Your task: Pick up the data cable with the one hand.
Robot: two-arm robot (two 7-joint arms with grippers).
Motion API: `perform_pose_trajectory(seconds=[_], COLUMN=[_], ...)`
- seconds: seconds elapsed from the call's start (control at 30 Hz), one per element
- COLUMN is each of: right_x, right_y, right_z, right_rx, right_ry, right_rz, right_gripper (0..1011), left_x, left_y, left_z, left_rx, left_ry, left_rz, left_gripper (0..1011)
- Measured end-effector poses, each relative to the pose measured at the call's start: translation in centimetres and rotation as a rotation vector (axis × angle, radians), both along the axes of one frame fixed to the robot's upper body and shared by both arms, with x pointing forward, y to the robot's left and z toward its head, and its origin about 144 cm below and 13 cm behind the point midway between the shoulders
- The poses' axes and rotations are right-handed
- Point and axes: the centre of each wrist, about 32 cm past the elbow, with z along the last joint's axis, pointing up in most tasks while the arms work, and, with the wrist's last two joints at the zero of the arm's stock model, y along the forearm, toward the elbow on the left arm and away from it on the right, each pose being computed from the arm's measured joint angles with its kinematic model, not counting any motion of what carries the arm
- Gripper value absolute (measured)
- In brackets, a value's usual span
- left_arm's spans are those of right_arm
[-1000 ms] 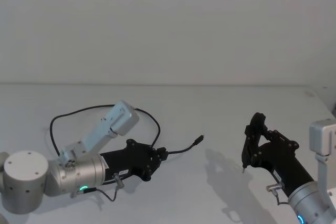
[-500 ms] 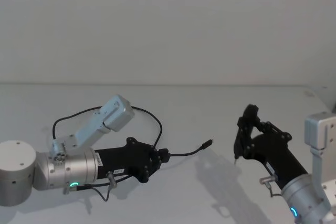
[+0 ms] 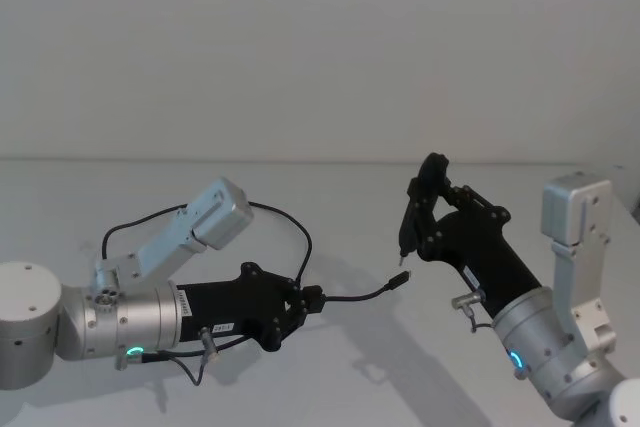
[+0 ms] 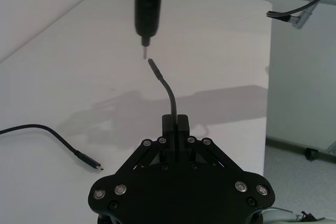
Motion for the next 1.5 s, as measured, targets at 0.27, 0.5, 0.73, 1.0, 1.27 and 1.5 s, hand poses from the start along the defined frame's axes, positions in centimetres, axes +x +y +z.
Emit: perform_pose_trajectory(seconds=[0.27,0.5,0.73,1.0,1.27,1.5], right_x=[0.7,0.8,0.9,0.9,0.8,0.7], right_y=[0.6,0.6,0.2,-0.2,-0.6,-0.9], right_z=[0.1,0.0,-0.2,-0.6,-0.9,-1.0], right_rx=[0.011,0.014,0.011,0.004,-0.001,-0.007], right_ry=[-0.010,-0.008,-0.006,0.002,0.009,0.015], right_rz=[0.021,0.025,0.019,0.006,0.000,0.001], right_gripper=[279,279,279,279,279,279], left_x=[0.0,-0.1,-0.1,-0.1,-0.1,-0.1], left_y=[0.1,0.1,0.1,0.1,0.1,0.1], left_z=[0.2,0.2,0.3,0.3,0.3,0.3], left_rx=[0.000,0.000,0.000,0.000,0.000,0.000], left_ry=[0.001,0.001,0.001,0.002,0.002,0.002], left_rz=[-0.008,-0.010,-0.012,-0.013,-0.014,-0.014], left_gripper=[40,40,40,40,40,40])
